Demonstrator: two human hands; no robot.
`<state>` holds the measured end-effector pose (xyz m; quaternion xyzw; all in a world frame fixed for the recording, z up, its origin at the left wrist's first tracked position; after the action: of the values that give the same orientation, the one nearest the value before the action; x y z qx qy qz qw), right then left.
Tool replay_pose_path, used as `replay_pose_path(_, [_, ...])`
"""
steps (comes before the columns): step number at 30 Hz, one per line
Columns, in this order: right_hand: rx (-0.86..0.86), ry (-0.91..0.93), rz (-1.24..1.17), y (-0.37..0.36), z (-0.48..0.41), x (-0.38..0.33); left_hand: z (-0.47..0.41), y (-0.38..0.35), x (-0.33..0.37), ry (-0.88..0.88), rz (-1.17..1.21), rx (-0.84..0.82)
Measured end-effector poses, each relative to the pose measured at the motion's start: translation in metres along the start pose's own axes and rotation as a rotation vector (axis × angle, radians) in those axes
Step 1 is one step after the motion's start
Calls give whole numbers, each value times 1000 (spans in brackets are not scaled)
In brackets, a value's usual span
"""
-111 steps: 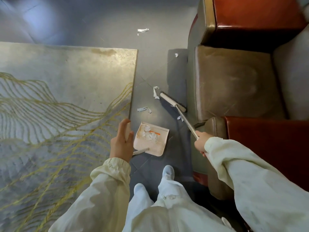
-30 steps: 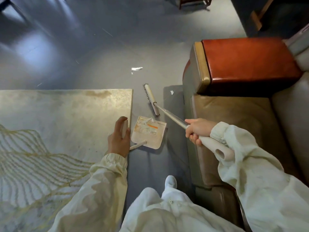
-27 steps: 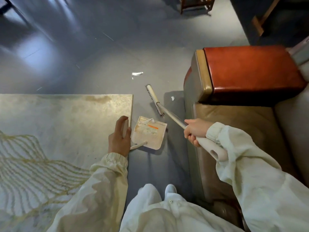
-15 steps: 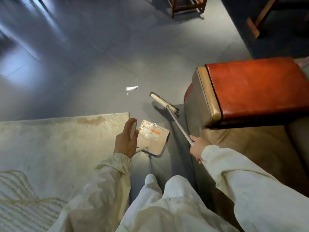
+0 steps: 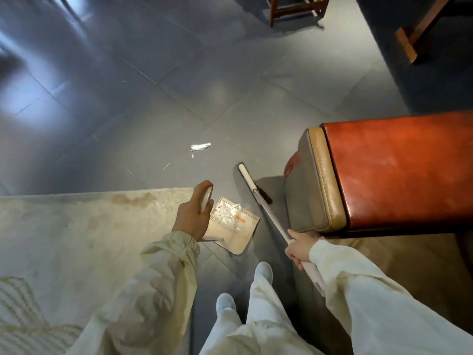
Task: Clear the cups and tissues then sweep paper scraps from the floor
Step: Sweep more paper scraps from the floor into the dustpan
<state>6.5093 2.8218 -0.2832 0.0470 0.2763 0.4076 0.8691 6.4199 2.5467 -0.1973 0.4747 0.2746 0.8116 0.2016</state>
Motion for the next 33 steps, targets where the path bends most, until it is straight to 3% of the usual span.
replay_pose_path(2, [-61, -2, -96, -2, 1, -2, -7, -4, 7, 11, -12, 2])
replay_pose_path(5, [-127, -55, -425, 15, 9, -1, -13, -3, 11, 0, -20, 21])
replay_pose_path(11, [-161, -51, -666, 72, 26, -16, -25, 16, 9, 52, -11, 62])
replay_pose_path(19, [-107, 104, -581, 123, -22, -104, -55, 54, 33, 67, 60, 204])
replay_pose_path(27, [-13, 157, -433, 168, -109, -209, -116, 87, 28, 192, 252, 316])
replay_pose_path(33, [-31, 159, -232, 194, -164, -261, -172, 102, 20, 295, 265, 355])
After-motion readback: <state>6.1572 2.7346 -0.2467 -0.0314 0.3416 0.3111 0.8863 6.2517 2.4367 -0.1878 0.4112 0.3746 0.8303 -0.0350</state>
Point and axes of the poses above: each hand's wrist, its own z-axis away from the middle knuckle, its own y-axis out of the back of the hand, x = y × z, the point moved 9 cm from there along -z, towards the middle knuckle, and after that the axes turned 14 degrees about y, right-handed, at the moved point
